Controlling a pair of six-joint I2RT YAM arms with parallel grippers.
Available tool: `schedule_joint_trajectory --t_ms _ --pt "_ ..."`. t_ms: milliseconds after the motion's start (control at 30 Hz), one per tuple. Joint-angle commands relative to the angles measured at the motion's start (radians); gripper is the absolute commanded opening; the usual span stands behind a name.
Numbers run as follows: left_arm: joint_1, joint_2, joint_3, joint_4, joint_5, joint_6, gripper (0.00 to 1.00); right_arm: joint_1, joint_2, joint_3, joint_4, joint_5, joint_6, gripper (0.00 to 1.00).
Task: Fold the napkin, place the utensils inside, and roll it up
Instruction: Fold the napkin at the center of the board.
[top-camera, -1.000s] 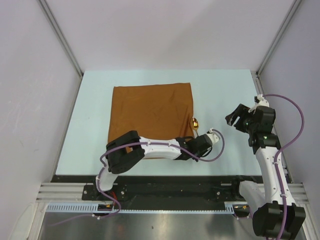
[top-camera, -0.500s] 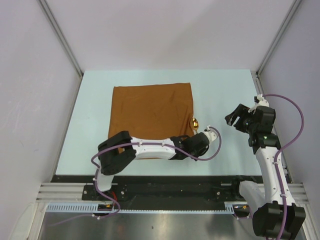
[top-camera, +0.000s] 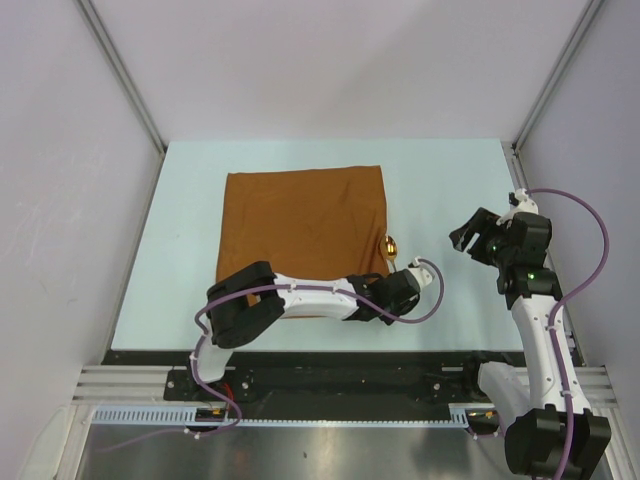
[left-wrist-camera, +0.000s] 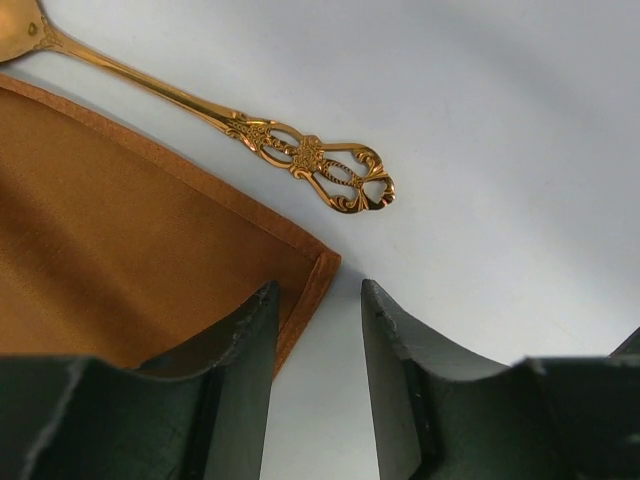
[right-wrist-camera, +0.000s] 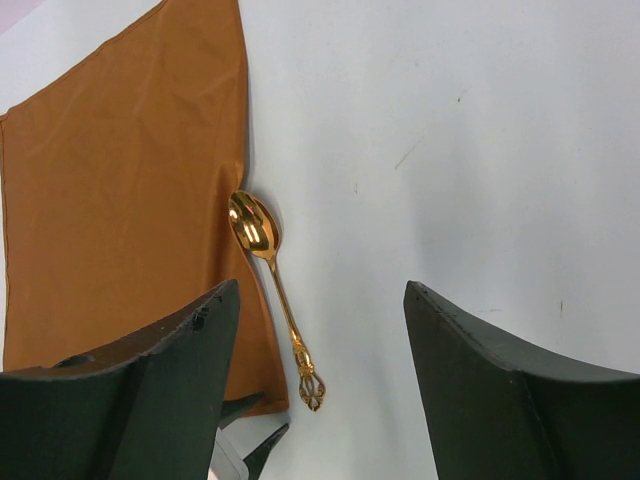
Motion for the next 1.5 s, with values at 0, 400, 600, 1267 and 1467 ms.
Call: schedule_joint_trajectory --t_ms 0,400,600,1267,1467 --pt "0.006 0.018 0.054 0.01 -0.013 -0.008 0.44 -0.006 -0.013 0.01 0.003 -0.016 0.01 0.72" --pt "0.026 0.08 0.109 -0.079 -0.054 -0.078 0.41 -0.005 -0.014 0.014 0.002 -0.01 0.001 0.72" --pt "0.026 0.057 0.099 -0.12 -0.073 -0.112 0.39 -0.005 -0.008 0.014 0.003 -0.008 0.001 0.73" --pt "0.027 0.152 0.181 -0.266 -0.004 -0.135 0.35 -0.005 -0.002 0.015 0.014 -0.007 -0.001 0.73" --pt "0.029 0.212 0.197 -0.358 0.015 -0.141 0.27 -0.005 -0.002 0.01 0.01 -0.003 -0.005 0.73"
